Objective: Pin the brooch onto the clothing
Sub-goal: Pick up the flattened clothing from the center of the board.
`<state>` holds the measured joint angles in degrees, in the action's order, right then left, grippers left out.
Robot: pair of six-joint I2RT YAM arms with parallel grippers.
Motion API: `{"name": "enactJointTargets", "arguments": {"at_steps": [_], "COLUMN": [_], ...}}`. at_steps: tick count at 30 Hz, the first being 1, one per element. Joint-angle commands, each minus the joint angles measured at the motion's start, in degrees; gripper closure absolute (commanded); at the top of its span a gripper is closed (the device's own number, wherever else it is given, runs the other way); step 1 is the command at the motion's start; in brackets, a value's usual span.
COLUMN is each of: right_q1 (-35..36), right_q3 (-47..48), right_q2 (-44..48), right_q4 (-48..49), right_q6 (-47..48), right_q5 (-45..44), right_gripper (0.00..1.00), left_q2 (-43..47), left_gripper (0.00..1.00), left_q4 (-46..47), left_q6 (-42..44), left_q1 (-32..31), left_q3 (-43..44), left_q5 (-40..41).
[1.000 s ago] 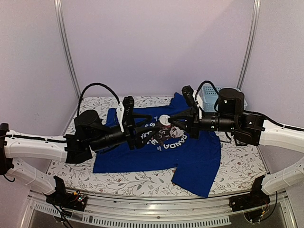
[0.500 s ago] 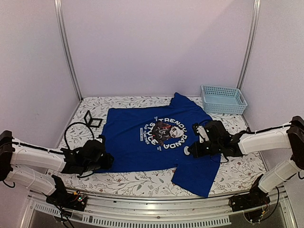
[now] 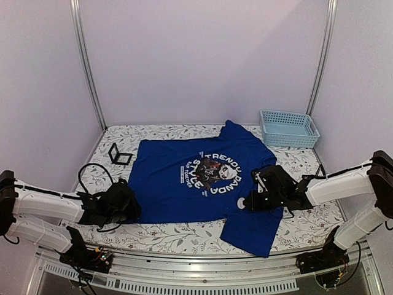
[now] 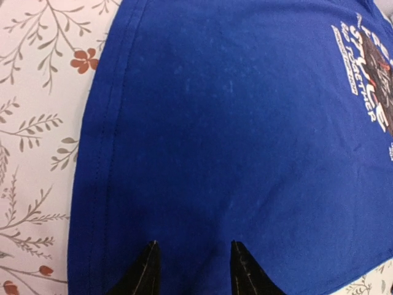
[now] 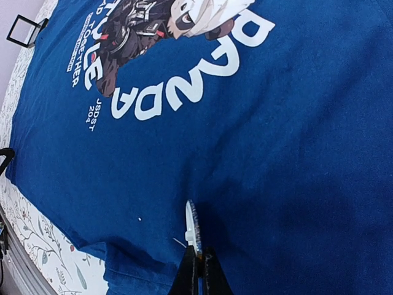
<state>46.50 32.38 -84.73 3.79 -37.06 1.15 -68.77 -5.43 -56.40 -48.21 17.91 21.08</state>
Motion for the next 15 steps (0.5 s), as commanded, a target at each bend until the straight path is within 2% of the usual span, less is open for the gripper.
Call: {"name": "enactJointTargets", "arguments": {"at_steps": [1,9,12,13,15], "right_q1": [1.4,1.45,1.17,0.67,-1.46], "right_q3": [-2.7,-3.88,-0.29,1.1,3.65], "right_q2": [2.69,8.41,10.33,10.78,11.31], "right_q4": [-11.95,-15.06,-15.28,-15.23,-14.73], "right_q6": [-3.33,-4.14,-1.53,0.13,4.56], "right_q5": [-0.53,3.05,2.08,1.5,-0.04], "right_gripper": [1.0,1.0,1.0,1.0,1.0], "left_q2": [2.18,6.51,7.08,7.26,7.32], "left_gripper": [0.6,0.62,0.61,0.6,0.56], "left_q4": [-14.89,-18.91,-21.78,-21.28,-11.96], "left_q6": [-7.79,-11.26,-11.5,-9.16,3.64], "left_q1": [0.46,-1.35,-3.87,-4.69,-5.14], "left_q3": [-1.67,-1.47,1.24,2.58,5.06], "left_q5": [-0.29,-0.14,5.96,8.74,10.58]}}
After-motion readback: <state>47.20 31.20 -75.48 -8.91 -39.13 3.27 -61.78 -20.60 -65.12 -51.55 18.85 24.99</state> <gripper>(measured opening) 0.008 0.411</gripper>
